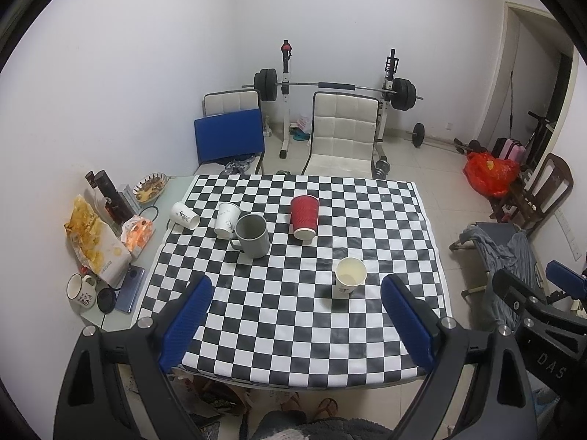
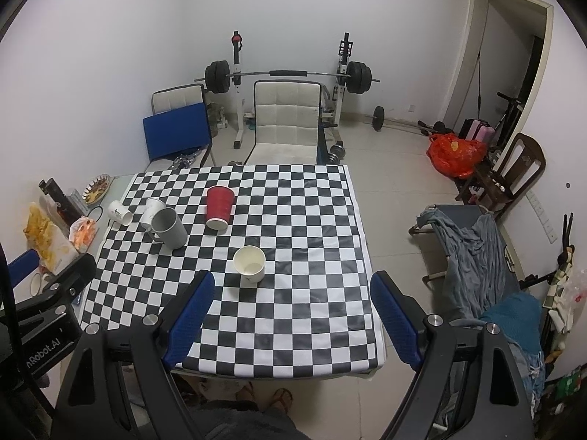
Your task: Flip cup upright
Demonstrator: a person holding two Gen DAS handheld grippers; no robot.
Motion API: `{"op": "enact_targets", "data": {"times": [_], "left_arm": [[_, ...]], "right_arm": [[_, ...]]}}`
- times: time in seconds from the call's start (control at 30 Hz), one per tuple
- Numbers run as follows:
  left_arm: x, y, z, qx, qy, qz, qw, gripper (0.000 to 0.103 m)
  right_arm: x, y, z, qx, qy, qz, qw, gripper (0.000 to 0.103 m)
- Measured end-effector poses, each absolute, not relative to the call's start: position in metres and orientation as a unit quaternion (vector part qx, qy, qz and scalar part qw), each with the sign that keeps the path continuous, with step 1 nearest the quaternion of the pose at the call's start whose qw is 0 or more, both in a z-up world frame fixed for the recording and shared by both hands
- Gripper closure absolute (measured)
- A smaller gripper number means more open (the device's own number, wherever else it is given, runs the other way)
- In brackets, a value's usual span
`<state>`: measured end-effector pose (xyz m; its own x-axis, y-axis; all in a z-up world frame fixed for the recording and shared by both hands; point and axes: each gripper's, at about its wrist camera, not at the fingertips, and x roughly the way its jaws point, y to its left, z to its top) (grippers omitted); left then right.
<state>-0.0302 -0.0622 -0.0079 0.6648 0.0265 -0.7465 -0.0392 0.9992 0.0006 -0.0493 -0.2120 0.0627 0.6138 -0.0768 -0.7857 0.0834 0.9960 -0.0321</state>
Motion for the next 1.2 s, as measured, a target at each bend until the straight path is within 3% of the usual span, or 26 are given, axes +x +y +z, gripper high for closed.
{"op": "enact_targets", "data": {"times": [1.2], "left_arm": [[-0.036, -0.0599, -0.0035, -0.009, 0.4, 0.022, 0.916, 0.009]], "right_arm": [[-0.05, -0.2097, 0.0629, 0.004, 0.436, -0.044, 0.899, 0.015]]}}
